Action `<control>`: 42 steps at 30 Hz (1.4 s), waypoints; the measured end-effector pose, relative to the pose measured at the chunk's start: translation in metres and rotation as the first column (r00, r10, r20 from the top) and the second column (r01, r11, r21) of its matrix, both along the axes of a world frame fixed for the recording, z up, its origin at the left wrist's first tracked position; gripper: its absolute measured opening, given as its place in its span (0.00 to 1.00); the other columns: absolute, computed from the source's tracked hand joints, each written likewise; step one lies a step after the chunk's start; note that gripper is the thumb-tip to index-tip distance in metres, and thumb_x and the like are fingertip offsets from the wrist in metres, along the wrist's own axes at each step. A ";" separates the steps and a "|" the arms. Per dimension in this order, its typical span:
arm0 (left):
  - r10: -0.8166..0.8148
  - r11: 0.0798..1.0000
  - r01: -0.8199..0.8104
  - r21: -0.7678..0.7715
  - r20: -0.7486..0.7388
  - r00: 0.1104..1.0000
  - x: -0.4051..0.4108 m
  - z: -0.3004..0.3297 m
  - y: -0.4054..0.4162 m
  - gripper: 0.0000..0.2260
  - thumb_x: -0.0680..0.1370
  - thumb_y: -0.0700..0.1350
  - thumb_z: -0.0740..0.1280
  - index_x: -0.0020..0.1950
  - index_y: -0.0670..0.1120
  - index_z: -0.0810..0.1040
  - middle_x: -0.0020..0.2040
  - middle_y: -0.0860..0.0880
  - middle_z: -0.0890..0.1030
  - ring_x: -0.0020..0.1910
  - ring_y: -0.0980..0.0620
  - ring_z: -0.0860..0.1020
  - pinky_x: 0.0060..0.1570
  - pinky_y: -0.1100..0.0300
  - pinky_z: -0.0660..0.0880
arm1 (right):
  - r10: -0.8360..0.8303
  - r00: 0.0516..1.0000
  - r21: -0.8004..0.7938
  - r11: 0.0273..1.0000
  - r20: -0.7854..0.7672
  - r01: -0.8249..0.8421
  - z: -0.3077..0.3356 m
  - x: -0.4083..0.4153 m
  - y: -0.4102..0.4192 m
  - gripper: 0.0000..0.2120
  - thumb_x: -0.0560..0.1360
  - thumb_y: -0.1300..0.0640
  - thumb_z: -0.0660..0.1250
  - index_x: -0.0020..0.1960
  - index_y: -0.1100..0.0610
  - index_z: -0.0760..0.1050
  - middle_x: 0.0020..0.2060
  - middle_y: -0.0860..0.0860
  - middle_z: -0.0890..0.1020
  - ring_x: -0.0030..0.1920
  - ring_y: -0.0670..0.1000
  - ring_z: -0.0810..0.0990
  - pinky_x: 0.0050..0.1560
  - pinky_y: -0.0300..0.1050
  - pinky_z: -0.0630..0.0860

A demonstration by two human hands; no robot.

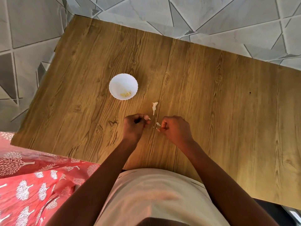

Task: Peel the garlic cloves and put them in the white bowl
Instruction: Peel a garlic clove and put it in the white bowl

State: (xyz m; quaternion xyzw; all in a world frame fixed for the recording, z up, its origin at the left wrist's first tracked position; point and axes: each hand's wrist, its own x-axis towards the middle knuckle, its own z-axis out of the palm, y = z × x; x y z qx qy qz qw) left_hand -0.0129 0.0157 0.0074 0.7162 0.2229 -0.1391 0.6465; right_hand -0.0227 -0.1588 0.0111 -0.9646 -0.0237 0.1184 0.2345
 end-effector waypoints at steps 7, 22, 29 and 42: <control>-0.076 0.997 0.076 0.019 0.025 0.997 -0.001 0.003 0.000 0.04 0.80 0.37 0.70 0.51 0.39 0.85 0.40 0.47 0.85 0.35 0.63 0.80 0.36 0.70 0.74 | 0.044 0.999 0.052 0.998 0.017 -0.045 -0.003 -0.003 -0.004 0.10 0.76 0.63 0.71 0.54 0.51 0.84 0.50 0.46 0.85 0.50 0.46 0.82 0.49 0.47 0.81; -0.062 0.997 0.057 0.041 0.116 0.991 -0.012 0.002 -0.009 0.05 0.79 0.36 0.72 0.50 0.44 0.86 0.46 0.51 0.87 0.49 0.54 0.84 0.53 0.58 0.81 | -0.315 0.838 0.585 0.606 -0.446 0.539 0.016 0.007 0.020 0.03 0.77 0.60 0.72 0.50 0.57 0.84 0.38 0.52 0.86 0.36 0.43 0.82 0.34 0.34 0.75; -0.170 0.944 0.075 0.321 0.277 0.946 -0.008 0.004 -0.008 0.03 0.76 0.37 0.74 0.46 0.44 0.86 0.41 0.51 0.84 0.41 0.58 0.82 0.40 0.71 0.75 | -0.199 0.969 0.460 0.854 -0.143 0.243 0.007 -0.003 0.028 0.04 0.79 0.65 0.68 0.49 0.58 0.79 0.41 0.48 0.81 0.42 0.40 0.79 0.41 0.32 0.73; 0.015 0.996 -0.012 0.086 -0.026 1.000 0.005 0.015 -0.012 0.09 0.78 0.40 0.72 0.38 0.42 0.84 0.30 0.48 0.81 0.29 0.55 0.76 0.35 0.56 0.73 | 0.086 0.932 0.107 0.986 0.352 -0.131 0.000 -0.003 0.019 0.10 0.70 0.68 0.73 0.50 0.62 0.77 0.47 0.56 0.79 0.48 0.52 0.77 0.42 0.40 0.73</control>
